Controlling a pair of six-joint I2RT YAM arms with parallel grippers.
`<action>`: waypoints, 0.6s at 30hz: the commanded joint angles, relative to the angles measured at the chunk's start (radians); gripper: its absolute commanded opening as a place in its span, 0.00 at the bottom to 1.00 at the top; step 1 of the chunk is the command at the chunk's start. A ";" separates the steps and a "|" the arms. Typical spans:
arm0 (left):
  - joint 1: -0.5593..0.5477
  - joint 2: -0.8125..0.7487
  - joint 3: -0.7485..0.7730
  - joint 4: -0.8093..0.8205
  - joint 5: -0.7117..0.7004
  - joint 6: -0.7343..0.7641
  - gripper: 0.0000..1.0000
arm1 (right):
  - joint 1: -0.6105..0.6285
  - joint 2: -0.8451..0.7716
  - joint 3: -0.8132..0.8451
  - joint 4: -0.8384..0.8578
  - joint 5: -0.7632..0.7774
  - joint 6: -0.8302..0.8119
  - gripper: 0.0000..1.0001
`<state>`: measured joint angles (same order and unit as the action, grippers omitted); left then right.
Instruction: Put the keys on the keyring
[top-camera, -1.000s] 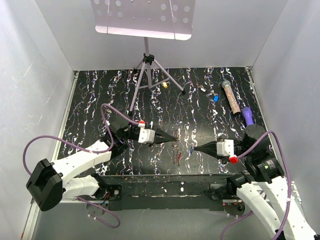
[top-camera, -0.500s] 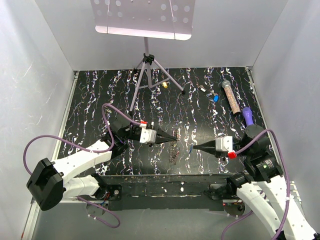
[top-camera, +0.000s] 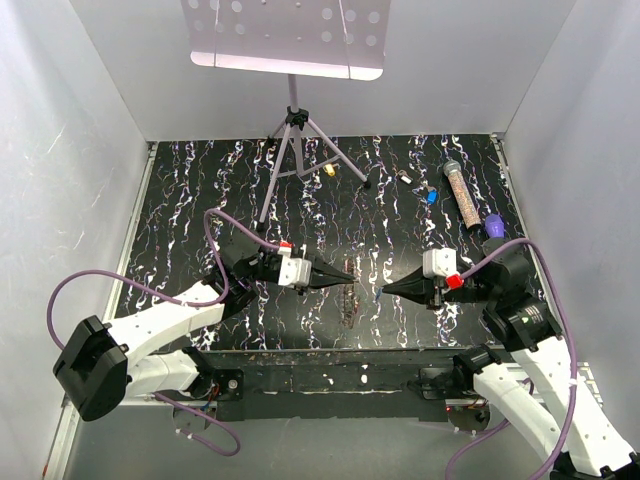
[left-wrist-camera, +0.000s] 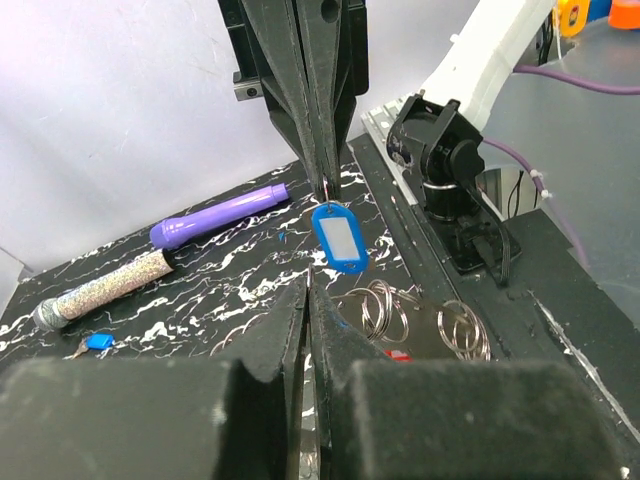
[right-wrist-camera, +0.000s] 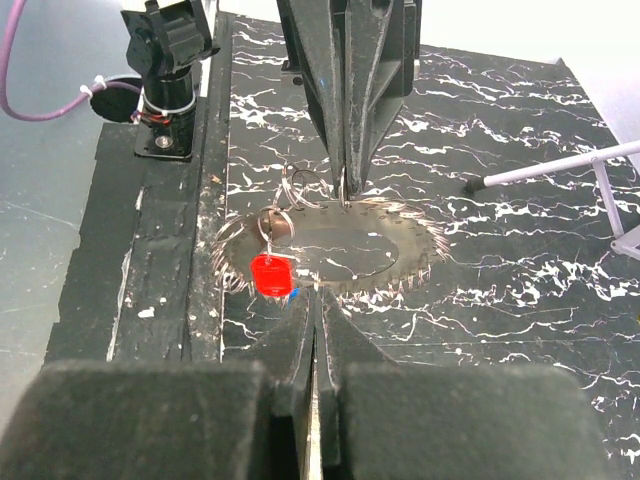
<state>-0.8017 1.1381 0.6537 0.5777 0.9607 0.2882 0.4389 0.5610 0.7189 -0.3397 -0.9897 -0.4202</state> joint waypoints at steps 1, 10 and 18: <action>-0.005 -0.023 0.001 0.100 -0.007 -0.066 0.00 | 0.004 0.000 0.051 0.033 -0.032 0.046 0.01; -0.004 0.012 0.012 0.318 -0.023 -0.349 0.00 | -0.005 -0.003 0.096 0.021 -0.013 0.178 0.01; 0.038 0.126 -0.042 0.880 -0.118 -0.936 0.00 | -0.012 -0.006 0.132 0.024 -0.102 0.288 0.01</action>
<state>-0.7879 1.2213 0.6346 1.0729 0.9325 -0.2642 0.4316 0.5694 0.8112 -0.3439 -1.0321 -0.2253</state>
